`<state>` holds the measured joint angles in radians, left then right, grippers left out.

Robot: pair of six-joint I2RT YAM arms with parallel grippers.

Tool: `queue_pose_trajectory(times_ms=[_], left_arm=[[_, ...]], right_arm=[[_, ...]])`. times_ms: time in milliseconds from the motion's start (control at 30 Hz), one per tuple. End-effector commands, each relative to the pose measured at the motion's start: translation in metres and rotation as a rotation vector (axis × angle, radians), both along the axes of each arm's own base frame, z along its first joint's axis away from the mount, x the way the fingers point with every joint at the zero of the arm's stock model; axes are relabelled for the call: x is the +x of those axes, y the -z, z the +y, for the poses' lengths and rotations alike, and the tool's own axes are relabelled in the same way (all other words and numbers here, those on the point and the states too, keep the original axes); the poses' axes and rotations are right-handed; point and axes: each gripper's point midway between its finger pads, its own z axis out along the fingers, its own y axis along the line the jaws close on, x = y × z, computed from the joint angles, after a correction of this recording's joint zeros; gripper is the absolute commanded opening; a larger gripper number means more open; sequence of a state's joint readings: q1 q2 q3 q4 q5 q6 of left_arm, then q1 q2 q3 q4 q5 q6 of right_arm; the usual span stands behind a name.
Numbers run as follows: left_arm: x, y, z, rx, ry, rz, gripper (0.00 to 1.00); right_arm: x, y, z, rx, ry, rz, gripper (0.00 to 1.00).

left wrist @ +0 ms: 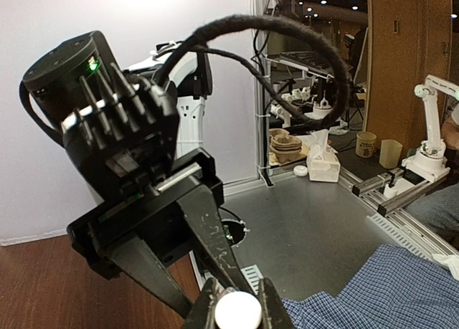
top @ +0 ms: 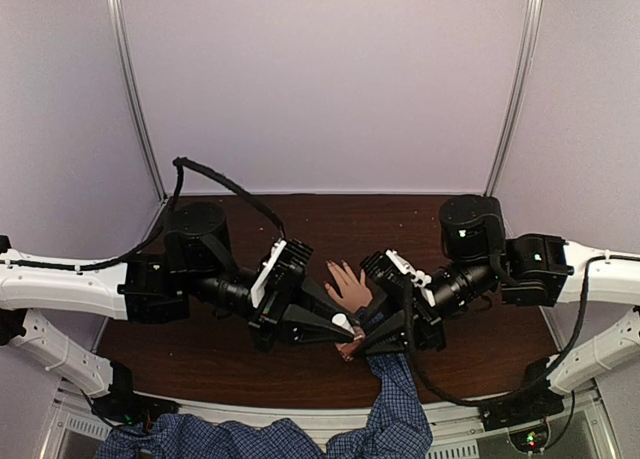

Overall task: Paint the nails
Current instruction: Unscrew the cap of the nail polish bottle.

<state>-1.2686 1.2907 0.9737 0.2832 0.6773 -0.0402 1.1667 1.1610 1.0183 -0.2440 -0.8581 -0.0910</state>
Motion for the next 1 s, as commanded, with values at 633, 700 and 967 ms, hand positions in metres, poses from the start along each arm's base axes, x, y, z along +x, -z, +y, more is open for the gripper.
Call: queue_pose_trajectory(times_ms=[633,700,967], left_arm=[[0.112,0.005,-0.019,0.067,-0.641,0.158,0.0],[0.122,0.008,-0.019,0.066,-0.7,0.173,0.0],[0.164,0.026,-0.011,0.054,-0.958,0.279,0.0]], right_arm=[[0.129,0.003,-0.016,-0.082,0.723,-0.304,0.0],[0.137,0.004,-0.017,-0.084,0.772,-0.316,0.0],[0.164,0.01,-0.012,-0.109,0.899,-0.345,0.0]])
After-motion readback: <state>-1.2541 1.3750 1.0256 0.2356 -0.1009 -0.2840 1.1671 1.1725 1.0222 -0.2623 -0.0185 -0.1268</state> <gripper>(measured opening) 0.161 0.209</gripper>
